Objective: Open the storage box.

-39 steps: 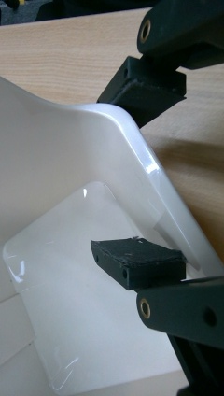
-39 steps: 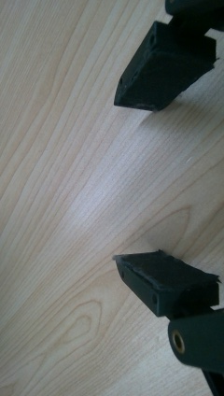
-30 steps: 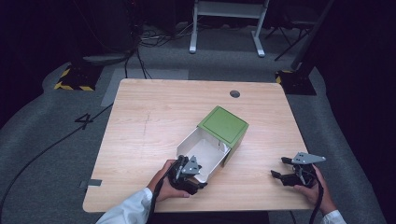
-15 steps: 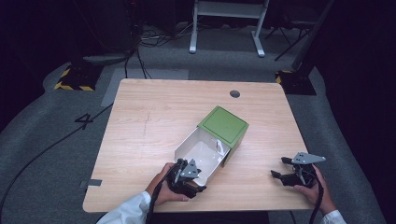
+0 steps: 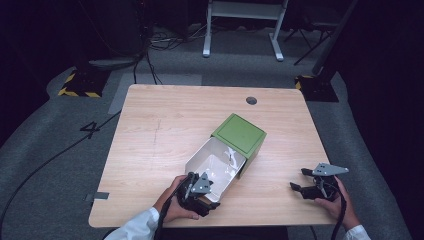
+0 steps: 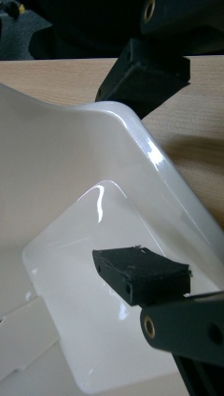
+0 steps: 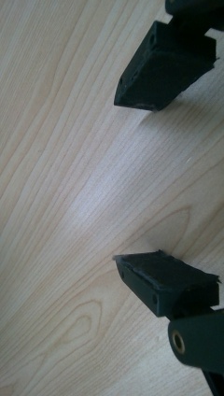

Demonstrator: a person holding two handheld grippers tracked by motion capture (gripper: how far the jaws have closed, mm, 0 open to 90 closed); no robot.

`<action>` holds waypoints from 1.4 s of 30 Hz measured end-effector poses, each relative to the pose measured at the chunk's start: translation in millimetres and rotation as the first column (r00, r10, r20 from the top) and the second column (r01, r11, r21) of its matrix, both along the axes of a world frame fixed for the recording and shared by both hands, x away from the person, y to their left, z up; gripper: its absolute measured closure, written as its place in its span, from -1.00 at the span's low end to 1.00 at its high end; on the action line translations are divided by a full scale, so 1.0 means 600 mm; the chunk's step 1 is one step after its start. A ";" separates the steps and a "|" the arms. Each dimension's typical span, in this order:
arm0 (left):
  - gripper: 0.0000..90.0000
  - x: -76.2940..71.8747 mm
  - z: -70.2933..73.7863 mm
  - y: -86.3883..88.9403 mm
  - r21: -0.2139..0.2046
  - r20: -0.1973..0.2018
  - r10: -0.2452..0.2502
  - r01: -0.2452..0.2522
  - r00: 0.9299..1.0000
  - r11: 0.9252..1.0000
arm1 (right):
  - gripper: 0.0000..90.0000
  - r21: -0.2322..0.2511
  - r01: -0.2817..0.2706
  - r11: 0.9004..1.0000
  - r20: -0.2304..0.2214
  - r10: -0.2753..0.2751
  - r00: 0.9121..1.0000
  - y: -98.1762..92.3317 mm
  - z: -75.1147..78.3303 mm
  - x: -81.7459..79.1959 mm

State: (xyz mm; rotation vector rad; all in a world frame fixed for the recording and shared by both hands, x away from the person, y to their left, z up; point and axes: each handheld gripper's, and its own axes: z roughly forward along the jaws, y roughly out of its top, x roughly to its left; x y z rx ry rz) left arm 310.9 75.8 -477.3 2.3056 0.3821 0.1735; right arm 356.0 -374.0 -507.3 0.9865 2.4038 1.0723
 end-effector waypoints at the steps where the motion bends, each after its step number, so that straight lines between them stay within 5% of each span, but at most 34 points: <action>1: -0.46 -0.001 0.002 0.001 -0.013 0.005 0.002 -0.002 1.000 1.000 | -0.56 0.000 0.000 1.000 0.000 0.000 1.000 0.000 0.000 0.000; 13: -0.56 -0.017 0.042 0.031 -0.086 0.061 0.052 -0.046 0.997 0.995 | -0.56 0.000 0.000 1.000 0.000 0.000 1.000 0.000 0.000 0.000; 28: -0.56 -0.012 0.090 0.065 -0.116 0.148 0.125 -0.108 0.981 0.987 | -0.56 0.001 -0.001 1.000 -0.001 0.001 1.000 0.000 0.000 0.000; 38: -0.56 -0.009 0.117 0.096 -0.117 0.201 0.187 -0.166 0.961 0.979 | -0.56 0.001 -0.001 1.000 -0.001 0.001 1.000 0.000 0.000 0.001; 42: -0.56 -0.004 0.124 0.119 -0.120 0.216 0.242 -0.220 0.946 0.968 | -0.56 0.001 -0.001 1.000 -0.001 0.001 1.000 0.000 0.000 0.001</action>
